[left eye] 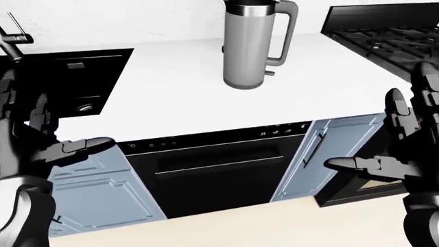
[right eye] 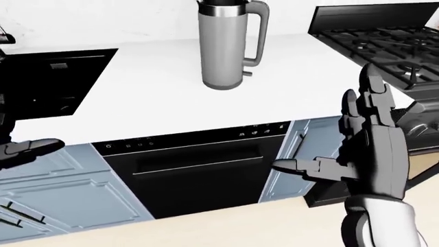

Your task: Close the lid of the electric kettle.

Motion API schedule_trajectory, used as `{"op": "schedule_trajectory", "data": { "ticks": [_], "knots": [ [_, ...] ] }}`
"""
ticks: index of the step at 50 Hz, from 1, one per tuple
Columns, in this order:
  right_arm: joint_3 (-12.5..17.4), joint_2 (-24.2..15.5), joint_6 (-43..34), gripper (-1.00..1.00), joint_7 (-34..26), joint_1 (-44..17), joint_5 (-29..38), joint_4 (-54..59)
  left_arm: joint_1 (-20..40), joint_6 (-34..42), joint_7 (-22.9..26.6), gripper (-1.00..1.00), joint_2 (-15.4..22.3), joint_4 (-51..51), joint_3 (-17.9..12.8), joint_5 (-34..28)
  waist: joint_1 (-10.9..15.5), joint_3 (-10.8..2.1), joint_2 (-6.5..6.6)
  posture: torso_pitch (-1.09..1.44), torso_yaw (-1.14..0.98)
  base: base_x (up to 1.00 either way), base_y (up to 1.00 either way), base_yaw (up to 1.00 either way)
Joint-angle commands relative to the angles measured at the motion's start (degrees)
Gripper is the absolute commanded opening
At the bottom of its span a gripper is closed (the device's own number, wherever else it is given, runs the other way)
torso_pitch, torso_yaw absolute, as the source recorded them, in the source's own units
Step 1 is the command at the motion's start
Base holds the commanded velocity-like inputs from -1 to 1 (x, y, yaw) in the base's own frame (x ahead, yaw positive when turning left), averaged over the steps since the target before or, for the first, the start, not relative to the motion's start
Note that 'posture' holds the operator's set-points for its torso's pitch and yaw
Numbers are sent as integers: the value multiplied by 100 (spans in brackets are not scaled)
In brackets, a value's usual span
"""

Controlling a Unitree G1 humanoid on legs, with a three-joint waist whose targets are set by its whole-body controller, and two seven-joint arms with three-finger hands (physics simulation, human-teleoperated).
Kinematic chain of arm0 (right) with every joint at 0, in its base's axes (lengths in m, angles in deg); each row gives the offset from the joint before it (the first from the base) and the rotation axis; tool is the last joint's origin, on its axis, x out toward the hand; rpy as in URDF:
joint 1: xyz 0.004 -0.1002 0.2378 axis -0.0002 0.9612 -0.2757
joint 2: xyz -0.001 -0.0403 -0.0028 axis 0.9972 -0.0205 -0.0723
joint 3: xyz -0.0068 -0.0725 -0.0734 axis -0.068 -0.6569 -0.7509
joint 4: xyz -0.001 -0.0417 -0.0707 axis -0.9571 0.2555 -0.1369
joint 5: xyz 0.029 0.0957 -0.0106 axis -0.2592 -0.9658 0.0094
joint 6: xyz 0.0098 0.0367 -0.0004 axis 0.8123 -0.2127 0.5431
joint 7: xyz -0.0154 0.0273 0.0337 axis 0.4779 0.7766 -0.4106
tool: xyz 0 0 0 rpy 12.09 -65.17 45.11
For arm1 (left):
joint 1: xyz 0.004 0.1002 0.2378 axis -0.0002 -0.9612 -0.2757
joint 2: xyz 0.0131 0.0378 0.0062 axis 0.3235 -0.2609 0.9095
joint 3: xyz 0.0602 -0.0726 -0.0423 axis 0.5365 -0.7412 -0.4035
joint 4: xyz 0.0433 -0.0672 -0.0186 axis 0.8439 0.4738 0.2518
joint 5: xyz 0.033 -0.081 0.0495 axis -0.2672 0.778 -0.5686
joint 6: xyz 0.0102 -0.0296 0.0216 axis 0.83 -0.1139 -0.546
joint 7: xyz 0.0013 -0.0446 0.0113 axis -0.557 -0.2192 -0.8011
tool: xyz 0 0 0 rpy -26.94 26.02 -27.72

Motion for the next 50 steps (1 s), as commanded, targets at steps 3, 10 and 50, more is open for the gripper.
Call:
{"op": "schedule_trajectory", "data": {
  "ticks": [3, 10, 50],
  "knots": [
    [87, -67, 123, 100, -37, -87, 10, -109, 93, -184, -4, 100, 97, -132, -58, -28, -22, -99, 285, 0, 0, 17, 0, 0],
    [106, -168, 162, 100, 73, -44, -114, -109, 95, -180, 8, 100, 99, -139, -75, -24, 110, -143, 212, 0, 0, 16, 0, 0],
    [110, -286, 212, 100, 232, 2, -284, -109, 71, -220, 23, 100, 93, -100, -73, -41, 21, -92, -161, 0, 0, 17, 0, 0]
  ]
}}
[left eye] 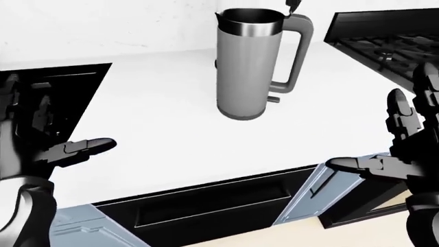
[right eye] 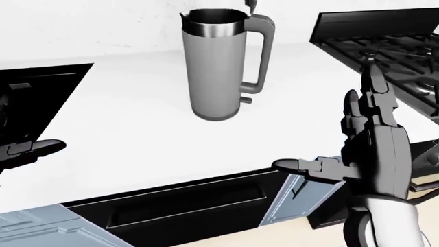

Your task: Close the lid of the electric kettle.

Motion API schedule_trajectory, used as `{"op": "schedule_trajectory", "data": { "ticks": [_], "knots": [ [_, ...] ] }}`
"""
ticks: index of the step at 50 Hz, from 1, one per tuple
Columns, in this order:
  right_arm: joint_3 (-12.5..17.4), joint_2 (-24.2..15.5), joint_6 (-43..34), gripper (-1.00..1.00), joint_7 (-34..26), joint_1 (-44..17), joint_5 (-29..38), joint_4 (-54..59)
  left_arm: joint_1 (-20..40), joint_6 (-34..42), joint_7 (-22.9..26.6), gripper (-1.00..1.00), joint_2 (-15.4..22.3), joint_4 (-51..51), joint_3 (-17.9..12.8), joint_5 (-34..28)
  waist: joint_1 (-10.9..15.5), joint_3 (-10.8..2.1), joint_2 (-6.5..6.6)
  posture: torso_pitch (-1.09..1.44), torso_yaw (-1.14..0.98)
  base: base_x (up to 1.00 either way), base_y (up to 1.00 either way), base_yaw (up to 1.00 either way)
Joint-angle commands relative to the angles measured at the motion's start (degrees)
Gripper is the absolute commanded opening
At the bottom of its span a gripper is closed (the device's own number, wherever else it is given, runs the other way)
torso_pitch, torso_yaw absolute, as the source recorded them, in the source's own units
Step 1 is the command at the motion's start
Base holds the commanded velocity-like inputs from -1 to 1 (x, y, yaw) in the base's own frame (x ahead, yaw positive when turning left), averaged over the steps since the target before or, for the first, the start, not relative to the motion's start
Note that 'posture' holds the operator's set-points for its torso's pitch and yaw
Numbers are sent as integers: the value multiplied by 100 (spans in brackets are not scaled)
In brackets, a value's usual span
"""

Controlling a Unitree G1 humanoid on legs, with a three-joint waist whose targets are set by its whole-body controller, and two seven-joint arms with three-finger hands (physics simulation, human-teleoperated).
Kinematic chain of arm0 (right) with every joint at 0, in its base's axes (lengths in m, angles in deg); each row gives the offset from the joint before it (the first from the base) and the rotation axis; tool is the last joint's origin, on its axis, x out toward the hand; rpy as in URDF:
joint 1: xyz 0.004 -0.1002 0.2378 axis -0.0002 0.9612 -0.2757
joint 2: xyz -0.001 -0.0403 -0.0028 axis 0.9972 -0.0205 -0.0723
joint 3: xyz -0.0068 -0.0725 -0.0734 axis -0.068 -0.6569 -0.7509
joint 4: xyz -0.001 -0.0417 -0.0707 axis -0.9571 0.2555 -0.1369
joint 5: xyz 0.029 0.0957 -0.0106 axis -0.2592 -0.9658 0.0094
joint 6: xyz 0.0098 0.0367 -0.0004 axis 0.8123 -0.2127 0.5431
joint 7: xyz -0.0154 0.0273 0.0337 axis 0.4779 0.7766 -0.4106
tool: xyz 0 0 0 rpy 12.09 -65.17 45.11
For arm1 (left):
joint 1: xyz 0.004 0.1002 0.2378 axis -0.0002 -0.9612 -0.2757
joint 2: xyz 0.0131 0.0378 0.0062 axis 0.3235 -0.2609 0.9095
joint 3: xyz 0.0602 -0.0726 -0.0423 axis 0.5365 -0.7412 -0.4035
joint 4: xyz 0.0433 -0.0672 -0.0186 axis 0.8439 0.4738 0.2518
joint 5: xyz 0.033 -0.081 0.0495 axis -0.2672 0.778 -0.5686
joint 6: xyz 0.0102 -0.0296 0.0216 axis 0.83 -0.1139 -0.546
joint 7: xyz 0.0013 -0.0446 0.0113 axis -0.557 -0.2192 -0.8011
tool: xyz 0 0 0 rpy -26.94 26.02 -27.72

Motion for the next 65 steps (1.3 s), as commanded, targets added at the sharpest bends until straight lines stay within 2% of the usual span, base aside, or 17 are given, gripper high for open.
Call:
{"op": "schedule_trajectory", "data": {
  "ticks": [1, 3, 5, 6, 7, 8, 9, 10, 11, 13, 15, 16, 19, 29, 43, 50, 65],
  "knots": [
    [44, -95, 195, 100, 55, -64, -47, -133, 91, -227, -11, 100, 100, -168, -96, -36, 12, -35, 20, 0, 0, 17, 0, 0],
    [28, -67, 195, 100, 28, -60, 2, -133, 93, -229, -11, 100, 100, -168, -99, -31, -13, -14, 178, 0, 0, 16, 0, 0],
    [25, -121, 197, 100, 90, -60, -67, -133, 95, -234, -6, 100, 102, -160, -103, -33, -31, -101, 482, 0, 0, 16, 0, 0],
    [13, -96, 199, 100, 63, -61, -25, -133, 96, -241, -3, 100, 102, -157, -100, -33, -53, -186, 516, 0, 0, 16, 0, 0],
    [7, -83, 198, 100, 40, -69, 11, -133, 85, -277, 9, 100, 92, -133, -85, -55, 45, -91, 414, 0, 0, 16, 0, 0],
    [38, -77, 198, 100, 61, -95, -11, -133, 89, -291, 14, 100, 90, -116, -82, -59, 30, -34, 472, 0, 0, 9, 0, 0],
    [43, -62, 239, 100, 33, -80, 1, -133, 92, -294, 14, 100, 92, -114, -80, -62, 76, 46, 402, 0, 0, 0, 0, 0],
    [38, -86, 241, 100, 34, -74, -1, -133, 81, -318, 24, 100, 83, -96, -75, -72, 54, -43, 350, 0, 0, 0, 0, 0],
    [37, -68, 253, 100, 20, -73, 17, -133, 81, -318, 25, 100, 86, -99, -76, -74, 39, -60, 284, 0, 0, 0, 0, 0],
    [44, -116, 266, 100, 72, -62, -49, -133, 78, -323, 26, 100, 82, -96, -77, -76, 75, 19, 141, 0, 0, 0, 0, 0],
    [43, -104, 272, 100, 48, -52, -15, -133, 83, -312, 27, 100, 86, -107, -85, -68, 117, 8, -114, 0, 0, 0, 0, 0],
    [57, -84, 276, 100, 28, -49, -6, -133, 86, -306, 22, 100, 87, -114, -84, -65, 126, 26, -10, 0, 0, 0, 0, 0],
    [73, -72, 272, 100, 17, -51, 5, -133, 85, -289, 20, 100, 88, -130, -86, -65, 112, -84, 11, 0, 0, 0, 0, 0],
    [76, -83, 309, 100, 16, -20, 1, -133, 93, -156, -19, 100, 107, -248, -127, -5, 61, -137, 94, 0, 0, 0, 0, 0],
    [23, -132, 318, 100, 41, -55, -46, -133, 88, -167, -8, 100, 101, -232, -123, -21, 35, -95, 92, 0, 0, 0, 0, 0],
    [-78, 54, 246, 100, -136, -137, 185, -133, 87, -171, -4, 100, 99, -215, -118, -29, 43, -83, 92, 0, 0, 0, 0, 0],
    [7, -262, 124, 100, 189, -230, -192, -133, 72, -275, 38, 100, 94, -122, -120, -70, 78, -95, 74, 0, 0, 0, 0, 0]
  ]
}}
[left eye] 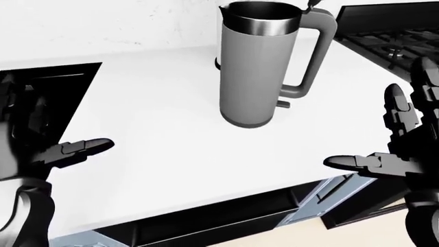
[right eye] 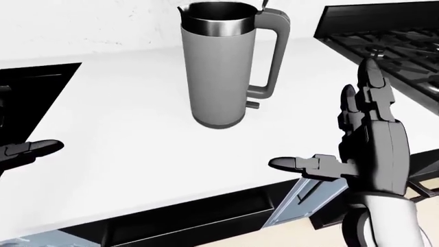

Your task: Close the lid of the electric kettle.

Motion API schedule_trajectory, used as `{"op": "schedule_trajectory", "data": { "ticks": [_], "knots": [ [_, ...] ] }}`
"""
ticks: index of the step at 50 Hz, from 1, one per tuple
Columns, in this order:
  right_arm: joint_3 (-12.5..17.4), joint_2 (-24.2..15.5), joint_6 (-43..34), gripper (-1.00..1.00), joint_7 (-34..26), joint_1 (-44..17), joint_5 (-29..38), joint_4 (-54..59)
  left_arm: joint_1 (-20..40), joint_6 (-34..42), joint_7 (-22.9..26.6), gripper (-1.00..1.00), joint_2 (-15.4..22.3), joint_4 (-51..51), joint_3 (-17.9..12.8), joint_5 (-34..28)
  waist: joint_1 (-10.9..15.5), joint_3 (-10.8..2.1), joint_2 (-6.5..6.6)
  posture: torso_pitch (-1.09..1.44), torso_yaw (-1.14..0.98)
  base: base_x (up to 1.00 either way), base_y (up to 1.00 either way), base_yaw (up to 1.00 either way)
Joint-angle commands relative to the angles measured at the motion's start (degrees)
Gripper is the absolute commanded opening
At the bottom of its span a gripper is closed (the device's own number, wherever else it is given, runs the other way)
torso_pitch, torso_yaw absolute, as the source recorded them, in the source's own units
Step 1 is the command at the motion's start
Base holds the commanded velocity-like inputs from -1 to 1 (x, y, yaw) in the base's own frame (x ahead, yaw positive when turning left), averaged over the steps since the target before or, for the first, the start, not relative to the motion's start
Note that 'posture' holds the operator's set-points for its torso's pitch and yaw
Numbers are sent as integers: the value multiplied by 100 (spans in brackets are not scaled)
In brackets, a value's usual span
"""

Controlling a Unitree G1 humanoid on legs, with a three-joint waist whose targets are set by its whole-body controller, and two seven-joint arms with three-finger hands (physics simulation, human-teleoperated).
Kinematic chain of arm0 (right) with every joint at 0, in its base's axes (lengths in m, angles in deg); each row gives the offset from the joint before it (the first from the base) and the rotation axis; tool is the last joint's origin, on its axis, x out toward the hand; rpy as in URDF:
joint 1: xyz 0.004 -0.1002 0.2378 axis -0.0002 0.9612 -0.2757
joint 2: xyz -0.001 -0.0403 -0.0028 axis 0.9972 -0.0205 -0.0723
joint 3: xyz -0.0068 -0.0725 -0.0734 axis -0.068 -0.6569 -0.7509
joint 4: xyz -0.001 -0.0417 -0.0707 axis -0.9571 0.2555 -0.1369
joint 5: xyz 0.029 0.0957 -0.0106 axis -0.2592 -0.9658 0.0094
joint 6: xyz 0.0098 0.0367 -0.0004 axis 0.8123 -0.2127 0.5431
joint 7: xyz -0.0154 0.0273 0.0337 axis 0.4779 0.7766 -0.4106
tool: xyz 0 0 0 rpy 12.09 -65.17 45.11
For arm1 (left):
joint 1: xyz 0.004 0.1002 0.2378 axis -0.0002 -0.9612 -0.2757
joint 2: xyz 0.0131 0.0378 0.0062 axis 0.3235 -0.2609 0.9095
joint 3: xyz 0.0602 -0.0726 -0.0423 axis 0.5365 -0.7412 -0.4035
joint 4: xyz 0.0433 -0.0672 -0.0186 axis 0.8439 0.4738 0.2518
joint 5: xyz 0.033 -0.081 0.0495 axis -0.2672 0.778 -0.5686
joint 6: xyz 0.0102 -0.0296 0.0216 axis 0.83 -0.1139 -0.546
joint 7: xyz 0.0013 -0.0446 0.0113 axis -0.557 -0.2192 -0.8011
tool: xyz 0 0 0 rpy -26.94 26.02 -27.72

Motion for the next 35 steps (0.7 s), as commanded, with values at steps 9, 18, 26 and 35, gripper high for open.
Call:
{"op": "schedule_trajectory", "data": {
  "ticks": [9, 18, 26, 35],
  "knots": [
    [616, -948, -274, 100, 726, -315, -1288, -122, 115, -90, -32, 100, 155, -239, -142, 107, 14, -73, -7, 0, 0, 0, 0, 0],
    [1271, -1498, -947, 100, 777, -620, -2121, -122, 131, -86, -53, 100, 182, -220, -147, 129, 14, -57, -41, 0, 0, 0, 0, 0],
    [1531, -1661, -1727, 100, 395, -1075, -2166, -122, 134, -75, -66, 100, 188, -230, -148, 140, 15, -38, -59, 0, 0, 0, 0, 0],
    [1499, -1712, -2836, 100, -1010, -2040, -1018, 26, 102, -201, -17, 100, 147, -129, -111, 68, 17, -28, -57, 0, 0, 0, 0, 0]
  ]
}}
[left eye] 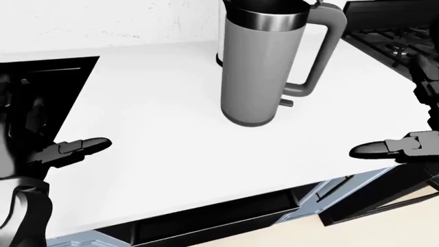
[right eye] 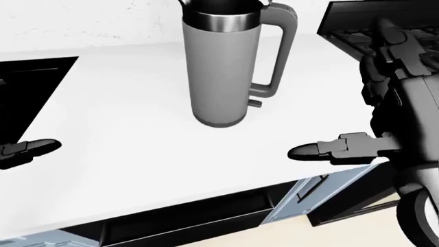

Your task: Close the lid of the electric kettle.

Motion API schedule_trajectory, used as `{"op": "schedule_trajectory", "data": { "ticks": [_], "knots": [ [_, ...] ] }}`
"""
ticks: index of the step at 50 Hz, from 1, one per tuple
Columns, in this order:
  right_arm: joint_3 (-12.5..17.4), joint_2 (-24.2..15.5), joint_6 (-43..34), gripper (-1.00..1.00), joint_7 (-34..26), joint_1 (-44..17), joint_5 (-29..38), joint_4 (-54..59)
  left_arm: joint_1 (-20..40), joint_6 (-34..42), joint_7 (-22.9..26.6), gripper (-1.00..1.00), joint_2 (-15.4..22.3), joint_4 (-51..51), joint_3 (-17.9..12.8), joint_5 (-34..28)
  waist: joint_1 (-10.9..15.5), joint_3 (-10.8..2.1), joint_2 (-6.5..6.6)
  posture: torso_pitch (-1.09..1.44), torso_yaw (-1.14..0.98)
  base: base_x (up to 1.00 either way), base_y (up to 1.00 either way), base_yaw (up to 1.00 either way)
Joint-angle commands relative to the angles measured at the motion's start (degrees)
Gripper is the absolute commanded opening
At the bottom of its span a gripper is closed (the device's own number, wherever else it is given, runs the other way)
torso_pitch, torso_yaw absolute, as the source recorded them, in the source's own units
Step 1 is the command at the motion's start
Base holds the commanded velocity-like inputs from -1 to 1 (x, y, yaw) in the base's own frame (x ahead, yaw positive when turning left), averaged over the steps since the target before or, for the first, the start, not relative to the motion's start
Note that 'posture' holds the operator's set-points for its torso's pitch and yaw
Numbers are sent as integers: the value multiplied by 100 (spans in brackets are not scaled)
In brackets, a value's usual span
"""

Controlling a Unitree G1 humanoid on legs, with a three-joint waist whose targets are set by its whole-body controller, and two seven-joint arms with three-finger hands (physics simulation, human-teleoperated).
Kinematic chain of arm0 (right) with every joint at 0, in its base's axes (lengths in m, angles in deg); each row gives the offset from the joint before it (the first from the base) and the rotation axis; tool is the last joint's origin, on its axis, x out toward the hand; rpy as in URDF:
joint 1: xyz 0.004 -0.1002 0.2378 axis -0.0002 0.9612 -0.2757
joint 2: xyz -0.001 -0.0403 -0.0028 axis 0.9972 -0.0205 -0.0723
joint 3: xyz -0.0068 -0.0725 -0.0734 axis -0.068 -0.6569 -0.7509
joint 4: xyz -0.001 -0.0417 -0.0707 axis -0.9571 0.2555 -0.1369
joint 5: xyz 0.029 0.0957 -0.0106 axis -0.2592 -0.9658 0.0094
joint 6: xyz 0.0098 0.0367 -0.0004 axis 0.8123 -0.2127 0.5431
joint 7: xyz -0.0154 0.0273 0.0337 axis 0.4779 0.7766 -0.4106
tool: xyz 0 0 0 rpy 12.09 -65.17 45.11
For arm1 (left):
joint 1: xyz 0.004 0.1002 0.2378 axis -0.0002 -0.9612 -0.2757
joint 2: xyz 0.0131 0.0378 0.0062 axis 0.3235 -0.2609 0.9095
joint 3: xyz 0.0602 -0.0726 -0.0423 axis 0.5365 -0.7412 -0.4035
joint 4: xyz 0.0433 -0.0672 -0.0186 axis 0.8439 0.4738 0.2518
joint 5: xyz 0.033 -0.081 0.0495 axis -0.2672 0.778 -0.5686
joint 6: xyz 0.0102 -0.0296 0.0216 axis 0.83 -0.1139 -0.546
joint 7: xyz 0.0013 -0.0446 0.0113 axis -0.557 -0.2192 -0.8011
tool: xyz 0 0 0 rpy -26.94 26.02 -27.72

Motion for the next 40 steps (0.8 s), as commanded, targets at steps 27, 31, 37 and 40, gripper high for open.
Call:
{"op": "schedule_trajectory", "data": {
  "ticks": [27, 31, 37, 40],
  "knots": [
    [-2256, -989, 3, 100, -4467, -2764, 4999, 2345, 96, -163, 19, 100, 79, -235, -50, -18, -48, -109, 118, 0, 0, 0, 0, 0],
    [-2564, -898, 200, 100, -4949, -3101, 5603, 2717, 100, -165, 19, 100, 73, -231, -39, -22, -50, -92, 138, 0, 0, 0, 0, 0],
    [-2887, -487, 539, 100, -5735, -3378, 6745, 3117, 97, -168, 24, 100, 79, -222, -47, -26, -59, -98, 162, 0, 0, 0, 0, 0],
    [-2966, -253, 743, 100, -6113, -3546, 7292, 3361, 93, -156, 25, 100, 79, -236, -48, -23, -63, -99, 184, 0, 0, 0, 0, 0]
  ]
}}
